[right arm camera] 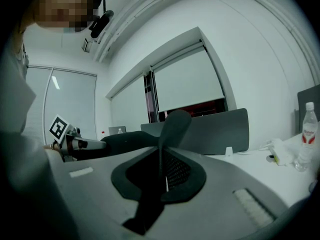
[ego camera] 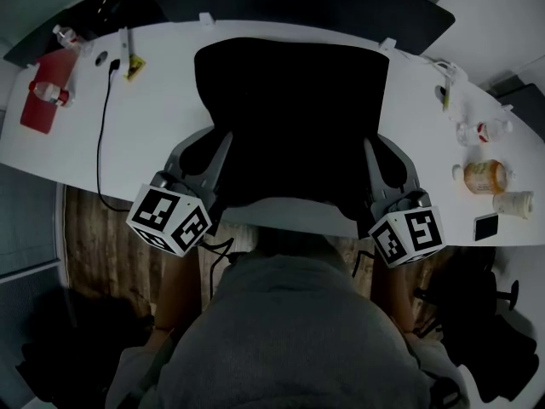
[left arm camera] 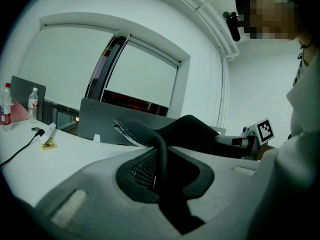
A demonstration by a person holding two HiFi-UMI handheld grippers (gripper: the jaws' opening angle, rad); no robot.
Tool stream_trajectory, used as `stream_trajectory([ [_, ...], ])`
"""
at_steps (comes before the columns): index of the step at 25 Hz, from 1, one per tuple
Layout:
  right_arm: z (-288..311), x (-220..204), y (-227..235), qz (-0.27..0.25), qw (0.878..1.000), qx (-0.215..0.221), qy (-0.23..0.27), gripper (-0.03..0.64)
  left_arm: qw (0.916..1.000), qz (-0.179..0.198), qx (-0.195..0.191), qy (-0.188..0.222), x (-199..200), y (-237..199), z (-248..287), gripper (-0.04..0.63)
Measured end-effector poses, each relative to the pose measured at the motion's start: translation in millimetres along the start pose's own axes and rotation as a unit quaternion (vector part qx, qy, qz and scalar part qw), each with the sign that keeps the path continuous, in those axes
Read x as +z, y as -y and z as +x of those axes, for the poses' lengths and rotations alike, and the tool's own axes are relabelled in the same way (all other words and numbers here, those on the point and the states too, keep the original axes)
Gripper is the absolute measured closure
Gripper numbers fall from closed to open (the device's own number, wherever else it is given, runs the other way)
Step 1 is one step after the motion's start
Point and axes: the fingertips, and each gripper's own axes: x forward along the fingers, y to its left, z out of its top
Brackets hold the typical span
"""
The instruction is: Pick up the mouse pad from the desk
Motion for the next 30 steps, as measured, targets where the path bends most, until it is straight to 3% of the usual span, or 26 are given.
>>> stream_trajectory([
  [30,-117.8,-17.6,-126.0,-0.001,0.999,-0.036,0.038,0.595,0.9984,0.019,-0.051,0.013,-17.5,50.3,-144.2,0.545],
])
